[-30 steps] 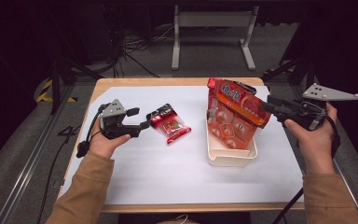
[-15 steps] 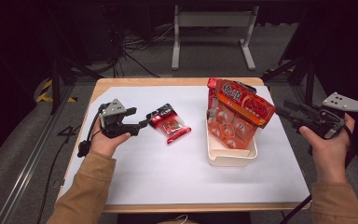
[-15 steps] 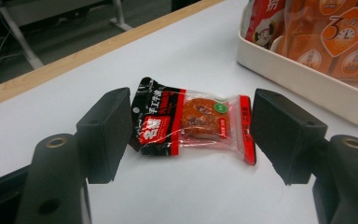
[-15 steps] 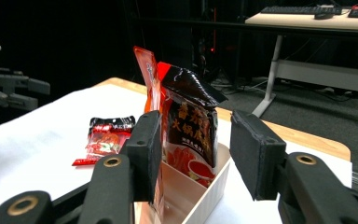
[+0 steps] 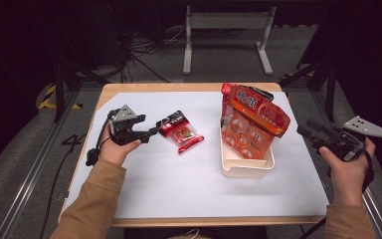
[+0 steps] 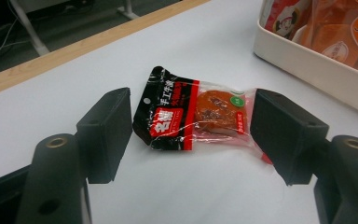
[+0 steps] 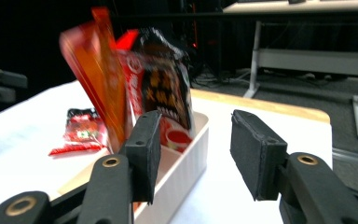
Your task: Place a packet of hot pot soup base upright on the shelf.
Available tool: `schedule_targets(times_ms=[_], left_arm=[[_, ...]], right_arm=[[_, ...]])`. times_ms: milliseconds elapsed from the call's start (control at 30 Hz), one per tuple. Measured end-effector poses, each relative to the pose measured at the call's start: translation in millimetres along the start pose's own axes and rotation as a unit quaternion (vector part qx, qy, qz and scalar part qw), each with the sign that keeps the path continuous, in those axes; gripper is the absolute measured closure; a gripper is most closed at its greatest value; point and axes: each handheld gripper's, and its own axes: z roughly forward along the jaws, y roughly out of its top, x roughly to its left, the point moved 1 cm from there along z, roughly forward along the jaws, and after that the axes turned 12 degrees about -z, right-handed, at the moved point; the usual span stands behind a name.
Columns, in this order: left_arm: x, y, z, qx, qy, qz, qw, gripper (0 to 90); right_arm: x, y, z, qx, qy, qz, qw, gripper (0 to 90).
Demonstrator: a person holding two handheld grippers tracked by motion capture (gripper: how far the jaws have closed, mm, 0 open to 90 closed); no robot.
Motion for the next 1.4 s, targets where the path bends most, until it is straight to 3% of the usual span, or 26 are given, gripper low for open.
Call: schedule_targets(times_ms=[200,333,700,967,1067,1233,1400], left_arm=[[5.0,2.7,7.7,0.003,-0.002,-0.016,0.9999,29.1],[9.5,3.7,12.5,0.002,0.002,-0.022,0.9998,28.9],[19.2,15.4,31.1,0.014,0.007,-0.023,0.9996,22.3],[28.6,13.1,50.4,0.015,0.012,-0.035,0.9992,22.3],[31.7,10.4,57.6,0.020,0.019,-0.042,0.9987,22.3],[37.9,4.5,70.0,0.032,0.021,-0.073,0.9966,22.7],[43.2,-1.6,81.3,0.053,0.024,-0.083,0.9949,23.7]], right_arm=[[3.0,-7.7,8.4,0.027,-0.012,-0.014,0.9995,49.7],[3.3,-9.4,10.0,0.031,-0.014,-0.012,0.9994,49.7],[2.9,-19.4,18.7,0.048,-0.006,-0.005,0.9988,48.9],[4.4,-22.8,23.8,0.054,0.001,-0.005,0.9985,48.2],[4.7,-23.6,25.7,0.056,0.002,-0.005,0.9984,48.2],[5.5,-23.7,27.8,0.057,0.005,-0.006,0.9983,47.6],[6.3,-22.8,29.7,0.055,0.009,-0.007,0.9984,47.1]])
